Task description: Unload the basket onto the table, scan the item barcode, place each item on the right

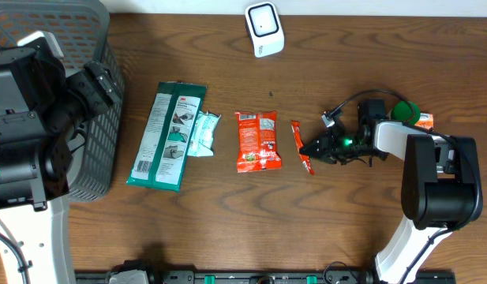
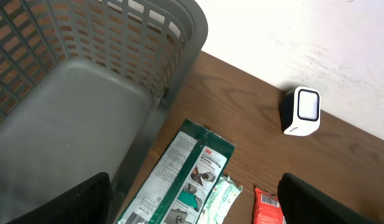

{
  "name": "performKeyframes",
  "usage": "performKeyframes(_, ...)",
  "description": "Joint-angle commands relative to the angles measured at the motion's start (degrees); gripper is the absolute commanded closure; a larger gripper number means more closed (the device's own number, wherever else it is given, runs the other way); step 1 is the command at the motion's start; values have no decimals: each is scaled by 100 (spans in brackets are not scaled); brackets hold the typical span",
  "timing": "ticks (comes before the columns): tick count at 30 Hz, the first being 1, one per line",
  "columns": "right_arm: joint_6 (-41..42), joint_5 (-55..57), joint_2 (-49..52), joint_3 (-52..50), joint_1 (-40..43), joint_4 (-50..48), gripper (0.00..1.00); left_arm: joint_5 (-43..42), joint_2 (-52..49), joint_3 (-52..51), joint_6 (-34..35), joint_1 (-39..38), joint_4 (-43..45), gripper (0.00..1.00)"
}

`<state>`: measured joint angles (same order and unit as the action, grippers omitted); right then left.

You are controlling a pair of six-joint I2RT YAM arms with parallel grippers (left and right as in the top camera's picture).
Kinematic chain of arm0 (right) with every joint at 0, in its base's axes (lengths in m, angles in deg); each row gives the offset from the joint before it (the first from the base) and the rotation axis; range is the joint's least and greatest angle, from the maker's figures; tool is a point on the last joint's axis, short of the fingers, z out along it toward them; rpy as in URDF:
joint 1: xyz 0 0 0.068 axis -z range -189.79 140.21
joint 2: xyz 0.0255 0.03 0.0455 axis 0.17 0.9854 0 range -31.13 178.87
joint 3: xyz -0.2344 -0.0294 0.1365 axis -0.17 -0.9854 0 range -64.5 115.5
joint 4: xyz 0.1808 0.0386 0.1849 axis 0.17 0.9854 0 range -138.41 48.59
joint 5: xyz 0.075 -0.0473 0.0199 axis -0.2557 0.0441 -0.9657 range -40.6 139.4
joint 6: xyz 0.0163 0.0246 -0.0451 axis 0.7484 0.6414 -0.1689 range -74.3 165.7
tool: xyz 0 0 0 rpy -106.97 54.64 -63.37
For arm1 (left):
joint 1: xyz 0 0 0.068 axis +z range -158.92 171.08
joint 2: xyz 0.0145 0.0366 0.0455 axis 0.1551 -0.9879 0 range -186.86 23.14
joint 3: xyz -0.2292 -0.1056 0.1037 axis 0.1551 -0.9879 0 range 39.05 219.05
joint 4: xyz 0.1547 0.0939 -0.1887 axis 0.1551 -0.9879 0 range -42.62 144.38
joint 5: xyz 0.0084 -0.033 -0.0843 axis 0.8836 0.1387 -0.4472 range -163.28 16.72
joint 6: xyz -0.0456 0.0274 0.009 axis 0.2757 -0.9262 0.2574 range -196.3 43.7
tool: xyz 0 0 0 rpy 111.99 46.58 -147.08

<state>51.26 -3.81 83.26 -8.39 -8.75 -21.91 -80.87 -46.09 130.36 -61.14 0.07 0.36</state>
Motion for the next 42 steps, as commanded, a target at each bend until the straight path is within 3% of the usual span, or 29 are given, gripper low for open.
performKeyframes(1, -52, 431, 26, 116, 94, 7, 79, -35, 0, 0, -50, 22, -15, 15)
performKeyframes(10, -50, 424, 26, 348, 326, 79, 76, -35, 0, 0, -50, 22, -15, 15)
performKeyframes(16, -98, 431, 26, 417, 326, 101, 66, -35, 0, 0, -50, 22, -15, 15)
performKeyframes(22, -166, 433, 26, 498, 328, 118, 63, -35, 0, 0, -50, 22, -15, 14)
performKeyframes(30, -404, 990, 24, 1355, 326, 776, 59, -35, 0, 0, -50, 22, -15, 15)
performKeyframes(32, -466, 1106, 22, 1735, 321, 1178, 63, -35, 0, 0, -50, 22, -15, 14)
performKeyframes(38, -1106, 1117, -28, 2616, -22, 2570, 96, -35, 0, 0, -50, 22, -15, 15)
performKeyframes(42, -1191, 1283, -26, 2568, -321, 2865, 99, -35, 0, 0, -50, 22, -15, 15)
